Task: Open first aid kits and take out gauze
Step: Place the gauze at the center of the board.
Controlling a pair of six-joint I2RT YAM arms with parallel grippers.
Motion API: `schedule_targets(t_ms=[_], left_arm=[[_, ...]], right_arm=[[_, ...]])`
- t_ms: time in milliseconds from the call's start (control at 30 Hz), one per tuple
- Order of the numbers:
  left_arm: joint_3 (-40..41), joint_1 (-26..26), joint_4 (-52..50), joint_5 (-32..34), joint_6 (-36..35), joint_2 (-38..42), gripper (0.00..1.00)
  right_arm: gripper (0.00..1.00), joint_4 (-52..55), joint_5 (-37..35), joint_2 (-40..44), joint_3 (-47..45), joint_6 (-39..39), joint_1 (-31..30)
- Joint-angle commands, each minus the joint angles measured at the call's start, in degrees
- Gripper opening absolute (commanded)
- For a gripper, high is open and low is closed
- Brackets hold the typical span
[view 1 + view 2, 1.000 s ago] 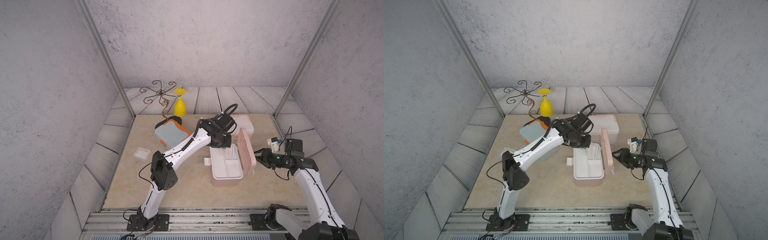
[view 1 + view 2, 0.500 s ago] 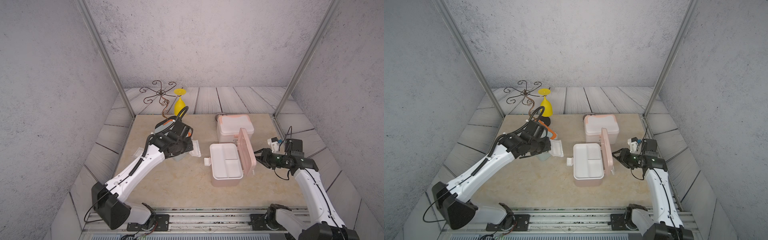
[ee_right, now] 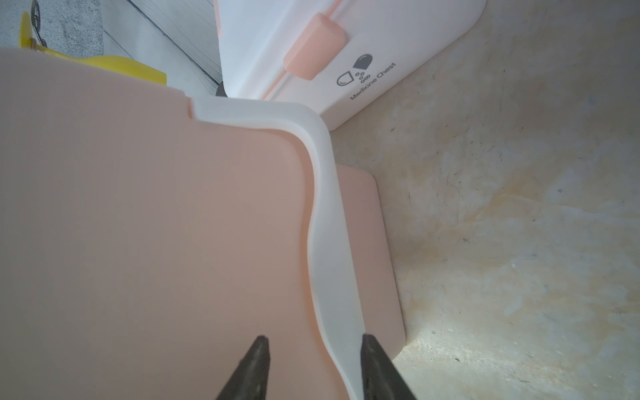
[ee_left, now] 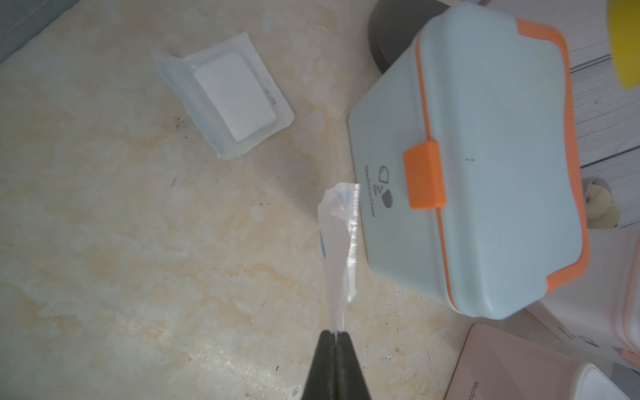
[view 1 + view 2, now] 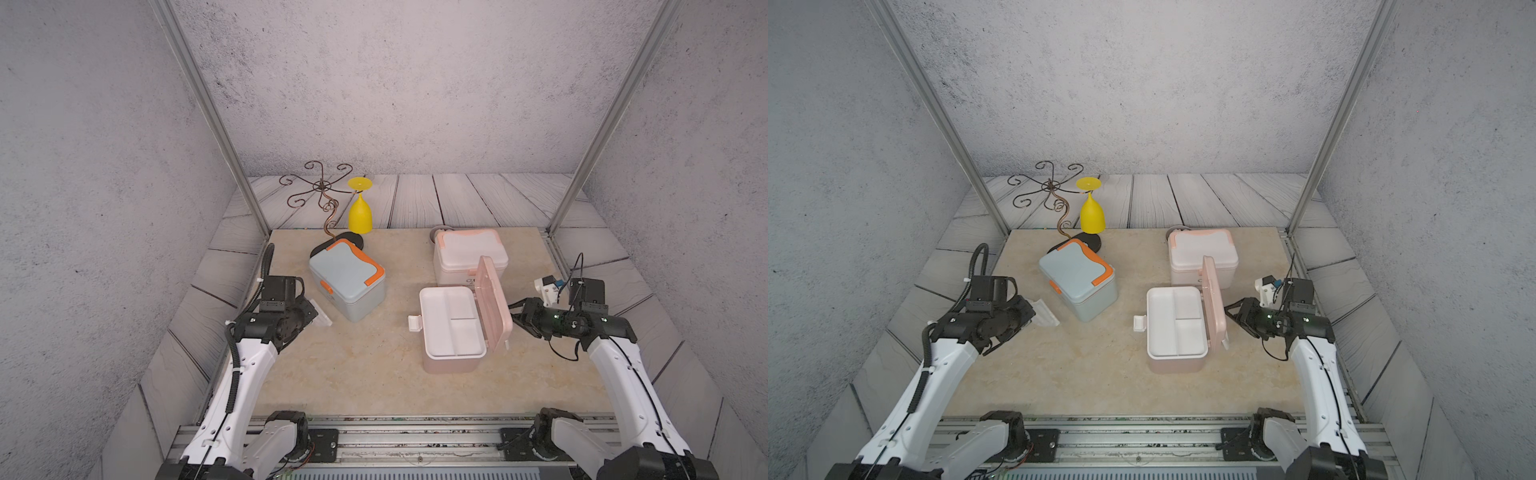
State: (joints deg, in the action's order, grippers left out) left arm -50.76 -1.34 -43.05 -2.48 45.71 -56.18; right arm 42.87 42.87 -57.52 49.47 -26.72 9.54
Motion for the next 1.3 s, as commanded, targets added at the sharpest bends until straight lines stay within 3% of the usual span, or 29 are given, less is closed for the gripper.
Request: schedule_targets(t_ms=[0, 200, 467, 767, 967, 1267], left_arm=[[3.0, 4.9, 2.2, -1.9, 0.6, 1.6, 0.0], [8.3, 12.6, 8.8, -3.1, 2.5, -1.5, 0.0], [9.9, 18.6, 11.1, -2.1, 4.1, -9.5, 0.0], [15.3, 20.2, 7.0, -0.4, 5.4, -4.8, 0.0], [16.2, 20.3, 7.7, -6.7, 2.9, -1.8, 0.0], [17.0, 20.2, 5.2, -4.9, 3.4, -3.1, 0.0]], right_arm=[[0.45, 1.0, -1.0, -0.1, 1.1, 1.0, -0.1], [0.45, 1.1, -1.0, -0.3, 1.2, 1.1, -0.2], [0.45, 1.3, -1.1, -0.4, 1.3, 1.2, -0.2], [0.45, 0.9, -0.9, -0.2, 1.1, 1.0, -0.2], [0.45, 0.8, -0.4, -0.2, 1.0, 0.9, -0.2], [0.45, 0.8, -0.2, 0.8, 0.8, 0.7, -0.2]])
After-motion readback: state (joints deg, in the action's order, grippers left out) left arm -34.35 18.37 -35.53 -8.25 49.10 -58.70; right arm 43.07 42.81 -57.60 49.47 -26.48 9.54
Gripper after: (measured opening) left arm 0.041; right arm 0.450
